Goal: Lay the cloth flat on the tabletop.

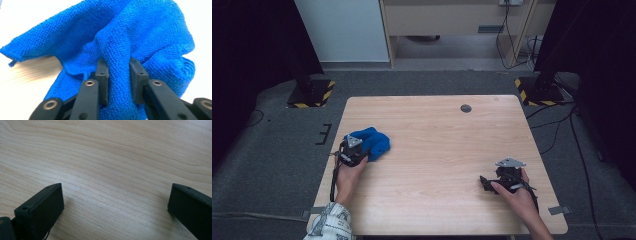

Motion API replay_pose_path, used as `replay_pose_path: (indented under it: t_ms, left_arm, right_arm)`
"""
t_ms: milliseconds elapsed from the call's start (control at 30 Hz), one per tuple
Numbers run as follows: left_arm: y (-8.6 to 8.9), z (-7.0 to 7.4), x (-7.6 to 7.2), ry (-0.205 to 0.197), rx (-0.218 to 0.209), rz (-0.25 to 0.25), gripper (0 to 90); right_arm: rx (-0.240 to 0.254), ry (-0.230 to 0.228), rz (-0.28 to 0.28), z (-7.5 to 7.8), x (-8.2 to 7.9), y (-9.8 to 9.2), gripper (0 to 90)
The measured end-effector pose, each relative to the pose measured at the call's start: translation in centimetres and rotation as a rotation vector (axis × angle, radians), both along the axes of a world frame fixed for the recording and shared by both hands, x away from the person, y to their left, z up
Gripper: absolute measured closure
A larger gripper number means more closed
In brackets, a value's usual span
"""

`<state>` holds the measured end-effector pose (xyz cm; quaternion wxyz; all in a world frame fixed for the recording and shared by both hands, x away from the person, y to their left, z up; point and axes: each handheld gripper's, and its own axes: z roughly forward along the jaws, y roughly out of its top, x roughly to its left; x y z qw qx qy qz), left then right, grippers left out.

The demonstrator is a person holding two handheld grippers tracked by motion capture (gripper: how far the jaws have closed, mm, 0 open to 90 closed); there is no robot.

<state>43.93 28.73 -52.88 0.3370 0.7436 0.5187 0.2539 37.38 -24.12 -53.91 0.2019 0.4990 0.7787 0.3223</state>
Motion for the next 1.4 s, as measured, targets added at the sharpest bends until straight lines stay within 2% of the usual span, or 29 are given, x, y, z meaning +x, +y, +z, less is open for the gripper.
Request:
replay_pose_path:
  t_ms: [133, 267, 300, 367, 400, 600, 633, 800, 833, 933, 1000, 1033, 1067, 1167, 1233, 1267, 1300, 1367, 1400]
  left_arm:
    - [-0.2, 0.7, -0.2, -0.023, 0.004, -0.017, 76.0]
    - [-0.4, 1.4, -0.4, -0.048, -0.013, -0.032, 76.5]
    - [-0.7, 1.8, -0.6, -0.061, -0.029, -0.05, 76.5]
    - [-0.9, 2.0, -0.7, -0.068, -0.031, -0.059, 76.5]
    - [-1.3, 2.4, -1.0, -0.084, -0.041, -0.079, 76.6]
    - [-3.0, 3.2, -1.6, -0.108, -0.049, -0.138, 76.5]
    - [-3.8, 3.5, -1.8, -0.118, -0.051, -0.161, 76.5]
    - [-5.4, 3.9, -2.2, -0.133, -0.053, -0.202, 76.5]
    - [-6.2, 4.0, -2.3, -0.134, -0.051, -0.223, 76.5]
    - [-7.2, 4.1, -2.4, -0.133, -0.049, -0.244, 76.5]
    - [-8.2, 4.0, -2.5, -0.133, -0.047, -0.266, 76.5]
    - [-9.5, 3.9, -2.5, -0.132, -0.029, -0.302, 76.5]
    - [-9.5, 3.9, -2.5, -0.132, -0.029, -0.302, 76.4]
    - [-11.5, 3.7, -2.7, -0.125, -0.019, -0.348, 76.4]
    - [-12.9, 3.5, -3.0, -0.118, -0.014, -0.389, 76.3]
    - [-13.8, 3.4, -3.2, -0.118, 0.003, -0.418, 76.3]
    - [-14.5, 3.3, -3.4, -0.117, 0.01, -0.437, 76.2]
    - [-15.6, 3.2, -3.7, -0.113, 0.013, -0.468, 76.2]
    - [-16.2, 3.1, -3.8, -0.113, 0.019, -0.486, 76.0]
  right_arm:
    - [0.0, 0.0, 0.0, 0.0, 0.0, 0.0, 0.7]
    - [0.0, 0.0, 0.0, 0.0, 0.0, 0.0, 0.7]
    - [0.0, 0.0, 0.0, 0.0, 0.0, 0.0, 0.7]
    - [0.0, 0.0, 0.0, 0.0, 0.0, 0.0, 0.7]
    - [0.0, 0.0, 0.0, 0.0, 0.0, 0.0, 0.7]
    - [0.0, 0.0, 0.004, 0.0, 0.1, 0.0, 0.7]
    - [-0.001, 0.0, 0.006, 0.0, 0.1, 0.0, 0.7]
    - [-0.001, -0.001, 0.011, 0.0, 0.1, 0.0, 0.7]
    - [0.0, 0.0, 0.012, 0.0, 0.2, 0.0, 0.8]
    - [0.0, 0.0, 0.012, 0.0, 0.2, 0.0, 0.8]
    - [0.001, 0.003, 0.013, 0.0, 0.2, 0.0, 0.8]
    - [0.0, 0.002, 0.016, 0.0, 0.2, 0.0, 0.8]
    - [-0.002, 0.002, 0.017, 0.0, 0.2, 0.0, 0.8]
    - [-0.001, 0.004, 0.009, 0.0, 0.3, 0.0, 0.8]
    - [-0.002, 0.007, 0.018, 0.1, 0.3, 0.0, 3.7]
    - [-0.002, 0.011, 0.019, 0.2, 0.3, 0.0, 6.6]
    - [0.016, 0.013, 0.018, 0.5, 0.4, -0.2, 8.4]
    - [0.02, 0.005, 0.018, 0.6, 0.4, -0.2, 8.7]
    - [0.023, -0.03, 0.019, 1.1, 0.4, -0.2, 13.8]
